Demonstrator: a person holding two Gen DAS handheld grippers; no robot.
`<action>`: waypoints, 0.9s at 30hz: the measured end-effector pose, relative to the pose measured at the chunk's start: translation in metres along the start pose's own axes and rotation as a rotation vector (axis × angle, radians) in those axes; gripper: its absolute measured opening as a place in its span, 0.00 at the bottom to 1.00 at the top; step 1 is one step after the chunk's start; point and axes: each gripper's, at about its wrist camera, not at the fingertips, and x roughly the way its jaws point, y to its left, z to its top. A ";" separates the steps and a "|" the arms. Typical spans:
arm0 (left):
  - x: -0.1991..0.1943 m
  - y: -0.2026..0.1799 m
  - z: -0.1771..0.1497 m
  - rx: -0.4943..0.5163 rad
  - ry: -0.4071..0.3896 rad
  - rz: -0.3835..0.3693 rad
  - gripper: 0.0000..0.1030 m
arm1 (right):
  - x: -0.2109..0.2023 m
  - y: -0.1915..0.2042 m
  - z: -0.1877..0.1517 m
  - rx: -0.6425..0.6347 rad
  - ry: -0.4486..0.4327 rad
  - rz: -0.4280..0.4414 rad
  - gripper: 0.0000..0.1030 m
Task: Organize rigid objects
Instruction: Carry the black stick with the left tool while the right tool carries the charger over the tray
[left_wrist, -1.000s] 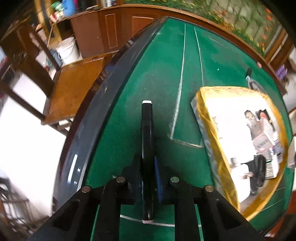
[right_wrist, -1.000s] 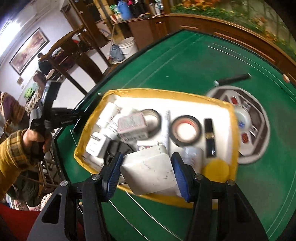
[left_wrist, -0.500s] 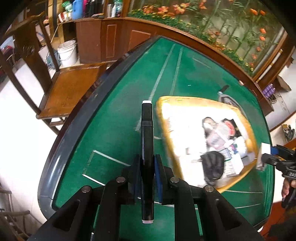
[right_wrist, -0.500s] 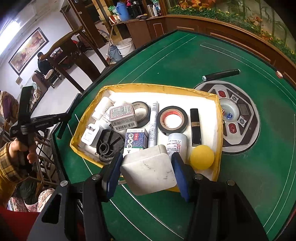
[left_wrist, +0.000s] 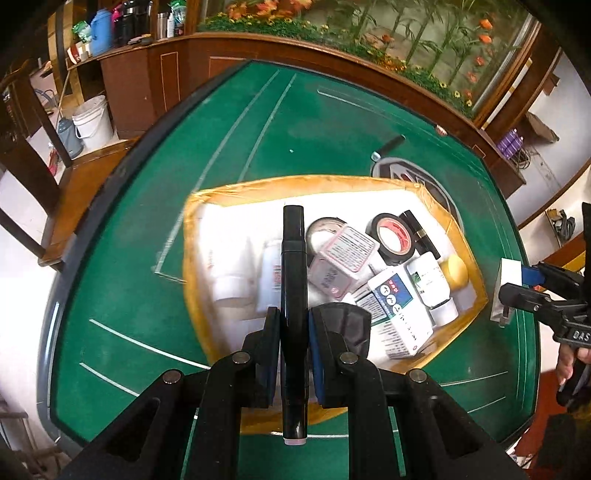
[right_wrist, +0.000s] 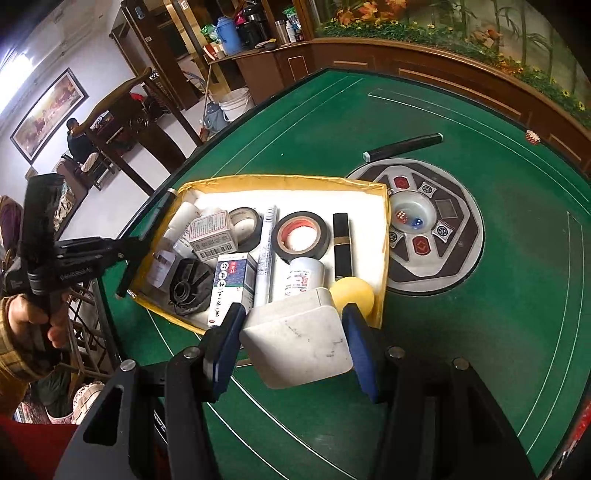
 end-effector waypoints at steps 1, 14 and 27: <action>0.003 -0.003 0.001 0.004 0.006 0.003 0.14 | 0.001 0.000 0.000 -0.002 0.001 0.001 0.52; 0.035 -0.026 0.013 0.038 0.061 0.014 0.14 | 0.020 -0.013 0.016 -0.019 0.027 0.001 0.52; 0.049 -0.026 0.026 0.037 0.077 0.024 0.14 | 0.072 -0.029 0.073 -0.127 0.110 -0.050 0.51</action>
